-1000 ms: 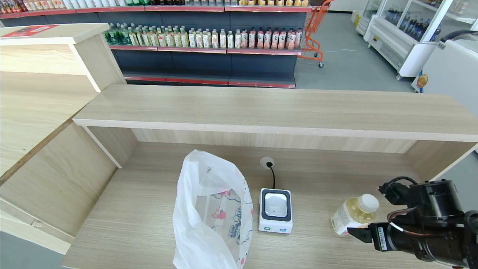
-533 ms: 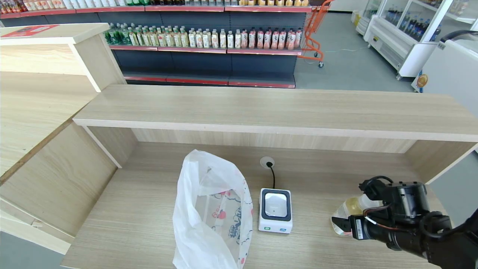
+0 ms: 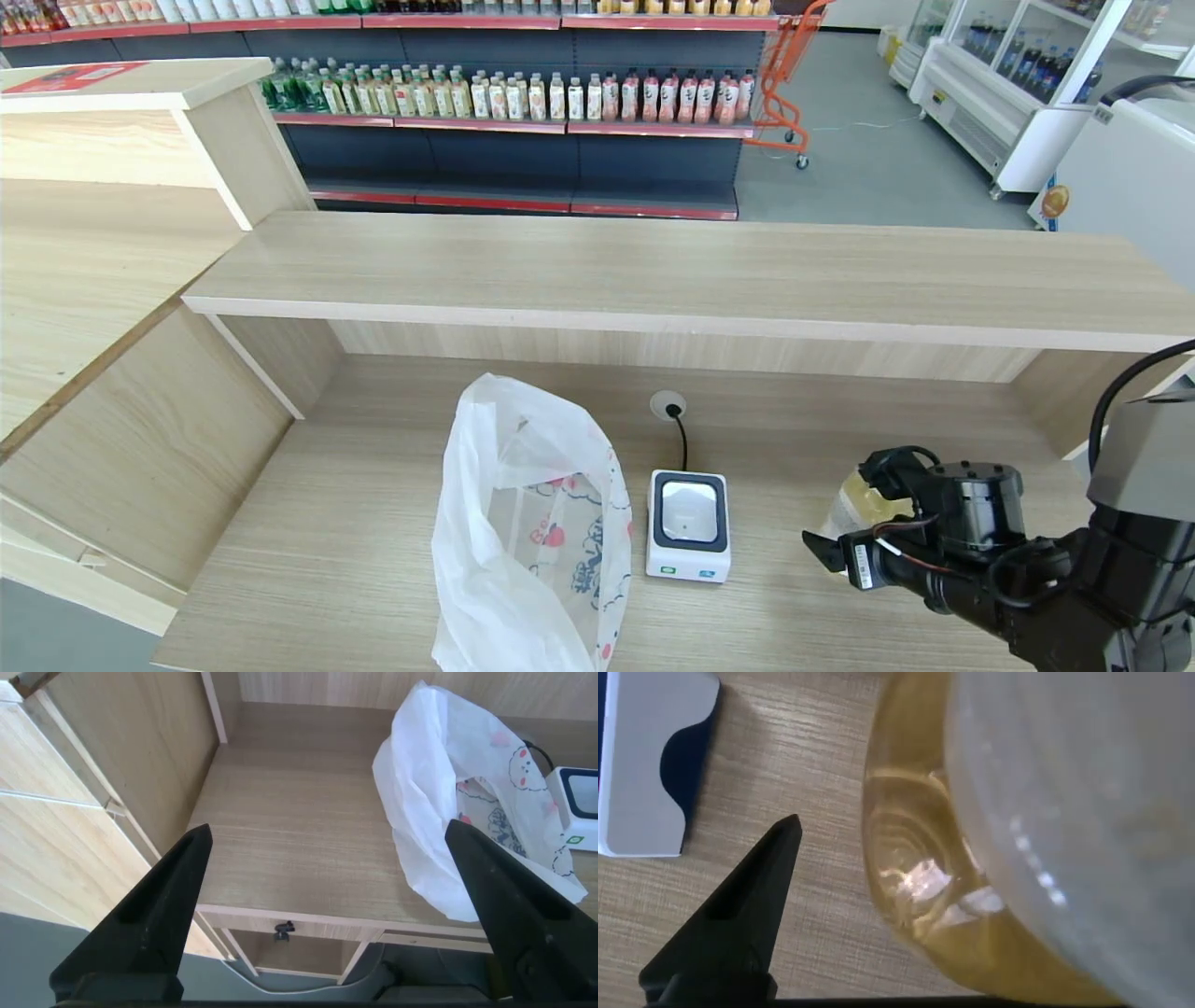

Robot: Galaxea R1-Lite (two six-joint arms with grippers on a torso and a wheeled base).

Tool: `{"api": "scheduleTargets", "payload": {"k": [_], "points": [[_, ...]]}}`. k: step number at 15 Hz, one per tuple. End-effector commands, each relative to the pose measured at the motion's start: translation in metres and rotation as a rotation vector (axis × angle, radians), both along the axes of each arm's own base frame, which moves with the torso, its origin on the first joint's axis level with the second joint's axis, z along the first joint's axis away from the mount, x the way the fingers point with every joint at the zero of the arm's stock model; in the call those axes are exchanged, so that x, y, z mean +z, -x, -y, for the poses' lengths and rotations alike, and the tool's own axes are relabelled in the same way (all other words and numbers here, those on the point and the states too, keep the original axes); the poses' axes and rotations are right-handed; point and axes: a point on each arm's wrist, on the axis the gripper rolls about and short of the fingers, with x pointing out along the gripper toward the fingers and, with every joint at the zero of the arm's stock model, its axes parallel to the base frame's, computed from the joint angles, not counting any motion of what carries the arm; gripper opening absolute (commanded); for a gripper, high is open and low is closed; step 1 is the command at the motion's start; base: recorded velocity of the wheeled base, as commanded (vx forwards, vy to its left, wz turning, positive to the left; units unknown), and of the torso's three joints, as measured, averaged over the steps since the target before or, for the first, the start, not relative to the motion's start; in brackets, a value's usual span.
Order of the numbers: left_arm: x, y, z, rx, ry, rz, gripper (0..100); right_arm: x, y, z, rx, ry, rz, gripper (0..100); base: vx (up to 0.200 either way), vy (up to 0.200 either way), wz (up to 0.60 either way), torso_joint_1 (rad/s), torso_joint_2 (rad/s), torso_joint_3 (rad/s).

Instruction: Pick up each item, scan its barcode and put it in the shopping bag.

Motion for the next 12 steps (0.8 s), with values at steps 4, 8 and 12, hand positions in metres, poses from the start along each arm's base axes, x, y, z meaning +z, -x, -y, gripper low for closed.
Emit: {"api": "scheduleTargets", "payload": {"k": [4, 8, 12], "points": [[0.000, 0.000, 0.000, 0.001, 0.000, -0.002, 100, 0.006, -0.005, -0.006, 0.023, -0.026, 0.089, 100, 0.000, 0.000, 0.00, 0.000, 0.00, 0.000], [0.000, 0.000, 0.000, 0.001, 0.000, -0.002, 100, 0.006, -0.008, -0.005, 0.029, -0.021, 0.148, 0, 0.000, 0.000, 0.00, 0.000, 0.00, 0.000], [0.000, 0.000, 0.000, 0.001, 0.000, -0.002, 100, -0.003, -0.011, -0.001, 0.063, 0.070, 0.144, 0, 0.000, 0.000, 0.00, 0.000, 0.00, 0.000]]}}
